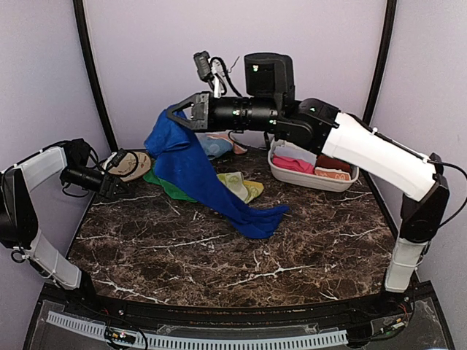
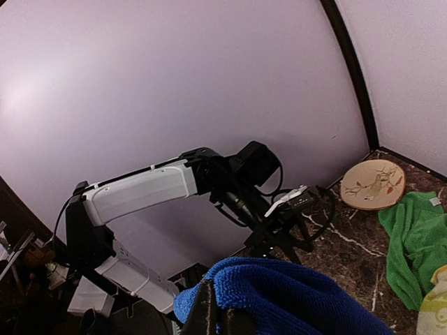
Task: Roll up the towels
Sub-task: Place the towel at the center of the board.
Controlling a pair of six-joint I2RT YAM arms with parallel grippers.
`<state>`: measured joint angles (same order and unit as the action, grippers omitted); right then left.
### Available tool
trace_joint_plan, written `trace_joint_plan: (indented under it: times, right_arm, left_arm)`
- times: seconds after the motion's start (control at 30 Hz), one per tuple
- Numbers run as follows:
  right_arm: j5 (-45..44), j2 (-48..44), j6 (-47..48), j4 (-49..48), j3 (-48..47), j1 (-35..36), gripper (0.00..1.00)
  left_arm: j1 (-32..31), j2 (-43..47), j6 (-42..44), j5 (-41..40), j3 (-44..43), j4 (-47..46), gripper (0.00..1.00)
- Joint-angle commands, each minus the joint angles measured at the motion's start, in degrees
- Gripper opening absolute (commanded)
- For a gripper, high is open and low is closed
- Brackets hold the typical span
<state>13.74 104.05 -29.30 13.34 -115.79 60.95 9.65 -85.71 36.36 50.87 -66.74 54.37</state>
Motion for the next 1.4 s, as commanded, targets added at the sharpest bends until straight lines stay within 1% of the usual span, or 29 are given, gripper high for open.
trace_joint_plan:
  times: [0.0, 0.07, 0.1, 0.2, 0.3, 0.4, 0.43, 0.53, 0.57, 0.67, 0.73, 0.77, 0.8, 0.83, 0.9, 0.93, 0.97, 1.07, 1.13, 1.23, 1.37]
  right_arm:
    - [4.74, -0.26, -3.26, -7.2, -5.44, 3.06, 0.0]
    - [5.25, -1.53, -3.38, -9.27, -4.44, 3.1, 0.0]
    - [4.25, -2.4, -2.45, -8.63, -4.28, 3.12, 0.0]
    - [1.37, -7.49, -1.45, -8.31, 1.41, 1.36, 0.0]
    - [-0.51, -14.93, -1.66, -6.42, 10.15, -2.19, 0.0]
    - [-0.36, -22.94, -3.59, -1.38, 22.36, -7.19, 0.0]
    - [-1.42, -26.57, -4.03, 0.61, 27.26, -8.35, 0.0]
    - [-5.36, -35.88, -6.19, 8.79, 40.26, -10.59, 0.0]
    - [-8.59, -38.99, -7.27, 12.95, 43.24, -10.86, 0.0]
    - [-16.69, -47.52, -12.47, 20.78, 51.76, -11.89, 0.0]
    - [-22.58, -50.98, -15.32, 25.79, 54.66, -12.71, 0.0]
    - [-24.15, -52.22, -16.22, 27.08, 55.82, -13.22, 0.0]
    - [-25.61, -53.05, -17.11, 28.11, 56.59, -13.64, 0.03]
    - [-27.17, -53.49, -17.83, 28.93, 57.45, -13.97, 0.09]
    - [-28.67, -53.07, -18.62, 30.95, 57.86, -14.75, 0.12]
    - [-29.57, -52.44, -18.9, 32.36, 57.64, -15.07, 0.17]
    - [-30.68, -51.44, -19.29, 34.27, 57.0, -15.44, 0.26]
    - [-35.82, -48.0, -19.93, 40.0, 54.44, -15.94, 0.46]
    - [-38.67, -46.8, -20.1, 42.46, 53.19, -16.05, 0.56]
    - [-41.67, -45.87, -20.22, 44.04, 51.64, -16.26, 0.59]
    - [-40.8, -44.64, -19.04, 42.01, 52.56, -16.61, 0.65]
  left_arm:
    - [0.37, 2.43, -0.53, 2.0, -0.94, 1.97, 0.74]
    - [0.37, 3.09, -0.35, 1.72, -0.37, 1.93, 0.74]
    - [0.37, 3.36, -0.26, 1.67, -0.26, 2.08, 0.74]
    - [0.37, 4.22, -0.33, 1.37, 0.11, 2.06, 0.74]
    - [0.25, 5.09, -0.55, 1.46, 0.85, 1.38, 0.74]
    - [-1.73, 5.95, 0.4, 0.43, 2.23, 0.63, 0.72]
    - [-3.22, 6.18, 0.34, -1.03, 2.87, -0.07, 0.71]
    - [-10.74, 6.11, -0.24, -7.46, 4.93, -3.04, 0.71]
    - [-13.3, 5.78, -0.63, -9.56, 5.56, -4.39, 0.71]
    - [-19.66, 2.71, -1.56, -13.45, 5.91, -7.96, 0.74]
    - [-24.6, -0.68, -1.22, -16.07, 4.83, -8.66, 0.75]
    - [-26.76, -2.61, -1.02, -17.42, 4.17, -8.98, 0.75]
    - [-29.14, -4.37, -0.78, -18.66, 3.45, -9.32, 0.75]
    - [-31.21, -6.8, -0.43, -19.8, 2.47, -9.87, 0.76]
    - [-34.53, -10.49, 0.34, -22.02, 0.43, -10.46, 0.76]
    - [-36.29, -12.59, 0.53, -22.69, -1.19, -10.48, 0.76]
    - [-37.22, -14.65, 0.61, -23.18, -3.02, -10.28, 0.76]
    - [-39.59, -20.38, -0.01, -23.6, -9.02, -9.47, 0.75]
    - [-40.58, -22.97, -0.77, -22.79, -12.23, -10.07, 0.73]
    - [-42.56, -25.11, 0.11, -21.69, -15.69, -10.51, 0.73]
    - [-45.37, -28.9, 2.23, -19.72, -18.81, -8.59, 0.76]
